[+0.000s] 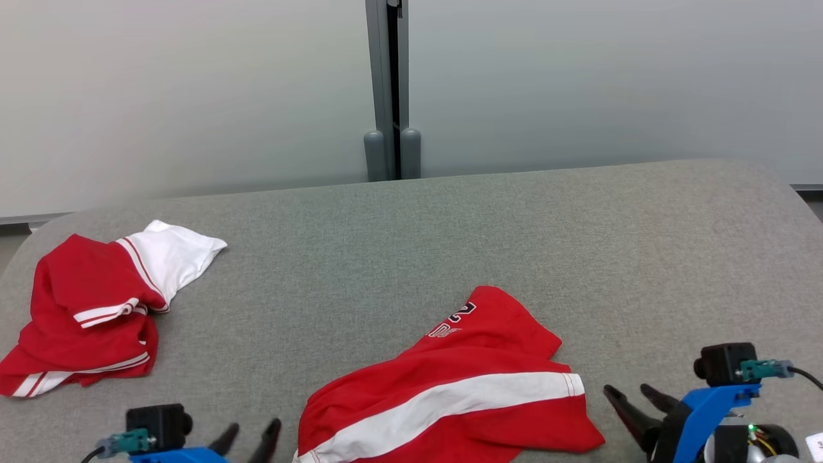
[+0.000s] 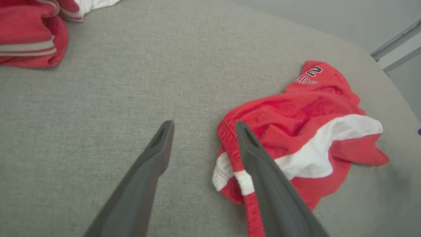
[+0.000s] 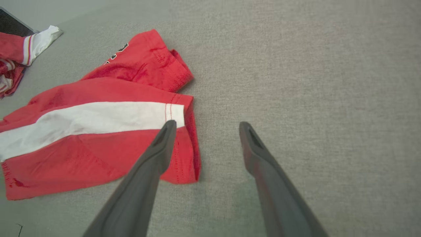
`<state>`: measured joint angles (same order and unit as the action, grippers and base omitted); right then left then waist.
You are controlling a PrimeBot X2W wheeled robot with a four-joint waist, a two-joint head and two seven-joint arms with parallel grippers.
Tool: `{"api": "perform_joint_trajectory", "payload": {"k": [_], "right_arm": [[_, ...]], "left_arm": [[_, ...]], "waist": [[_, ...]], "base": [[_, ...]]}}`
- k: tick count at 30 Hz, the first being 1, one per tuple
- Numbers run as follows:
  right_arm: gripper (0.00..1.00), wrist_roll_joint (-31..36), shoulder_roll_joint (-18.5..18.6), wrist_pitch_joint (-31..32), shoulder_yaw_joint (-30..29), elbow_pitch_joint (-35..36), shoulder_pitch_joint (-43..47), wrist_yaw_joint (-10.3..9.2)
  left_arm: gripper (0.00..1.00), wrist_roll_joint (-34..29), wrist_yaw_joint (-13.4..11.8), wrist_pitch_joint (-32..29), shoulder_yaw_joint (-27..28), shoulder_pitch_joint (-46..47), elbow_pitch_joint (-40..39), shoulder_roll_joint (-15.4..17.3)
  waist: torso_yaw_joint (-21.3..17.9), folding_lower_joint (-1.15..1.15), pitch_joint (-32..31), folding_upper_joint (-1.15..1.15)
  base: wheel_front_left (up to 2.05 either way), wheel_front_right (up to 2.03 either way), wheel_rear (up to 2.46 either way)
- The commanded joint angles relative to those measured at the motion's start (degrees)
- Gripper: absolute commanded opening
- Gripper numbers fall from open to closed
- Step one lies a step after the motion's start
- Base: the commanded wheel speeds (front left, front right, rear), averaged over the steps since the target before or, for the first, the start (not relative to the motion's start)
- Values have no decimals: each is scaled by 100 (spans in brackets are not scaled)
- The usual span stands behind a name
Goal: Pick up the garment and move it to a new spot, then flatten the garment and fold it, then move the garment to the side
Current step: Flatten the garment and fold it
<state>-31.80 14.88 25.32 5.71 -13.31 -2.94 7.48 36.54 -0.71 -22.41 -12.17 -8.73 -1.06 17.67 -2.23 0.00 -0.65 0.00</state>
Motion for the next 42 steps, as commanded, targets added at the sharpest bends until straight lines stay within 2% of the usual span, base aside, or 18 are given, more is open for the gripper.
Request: {"api": "perform_joint_trajectory", "payload": {"k": [1, 6, 13, 24, 33, 35, 36, 37, 38, 39, 40, 41, 42], "right_arm": [[100, -55, -48, 32, 21, 79, 46, 3], [100, -118, -211, 91, 258, -61, -132, 2], [100, -115, -258, 83, 481, -683, -576, 2], [100, -328, -278, -49, 785, -1324, -991, 2], [100, -525, -226, -456, 1146, -1613, -1235, 2], [99, -552, -230, -563, 1202, -1669, -1281, 2], [72, -582, -234, -604, 1235, -1704, -1295, 2], [62, -601, -234, -638, 1270, -1737, -1311, 2], [49, -636, -228, -666, 1305, -1774, -1332, 2], [38, -662, -221, -691, 1337, -1804, -1350, 2], [26, -694, -214, -718, 1374, -1834, -1366, 2], [0, -725, -210, -750, 1408, -1852, -1385, 2], [0, -752, -200, -783, 1433, -1877, -1399, 2]], "left_arm": [[100, 101, -18, -149, -36, -57, -125, 7], [100, 428, -57, -935, -261, -311, -476, 58], [100, 674, 48, -1249, -417, -144, -215, -36], [100, 819, 472, -1092, -593, 310, 581, -209], [100, 808, 635, -839, -752, 565, 904, -293], [91, 811, 648, -823, -764, 577, 923, -286], [79, 833, 659, -810, -760, 580, 925, -289], [67, 849, 666, -812, -763, 588, 929, -287], [60, 867, 675, -811, -767, 594, 932, -283], [45, 877, 682, -806, -769, 597, 935, -278], [39, 894, 675, -786, -763, 598, 936, -283], [23, 912, 684, -783, -761, 600, 942, -286], [0, 943, 688, -804, -769, 599, 951, -285]], "waist": [[9, 0, 19, 0], [10, 0, 108, 0], [55, 0, 190, 0], [95, 0, 248, 0], [62, 0, 242, 0], [69, 0, 235, 0], [74, 0, 231, 0], [81, 0, 227, 0], [88, 0, 224, 0], [95, 0, 220, 0], [100, 0, 217, 0], [104, 0, 215, 0], [106, 0, 214, 0]], "base": [[0, 0, 0], [0, 0, 0], [0, 0, 0], [0, 0, 0], [0, 0, 0], [0, 0, 0], [0, 0, 0], [0, 0, 0], [0, 0, 0], [0, 0, 0], [0, 0, 0], [0, 0, 0], [0, 0, 0]]}}
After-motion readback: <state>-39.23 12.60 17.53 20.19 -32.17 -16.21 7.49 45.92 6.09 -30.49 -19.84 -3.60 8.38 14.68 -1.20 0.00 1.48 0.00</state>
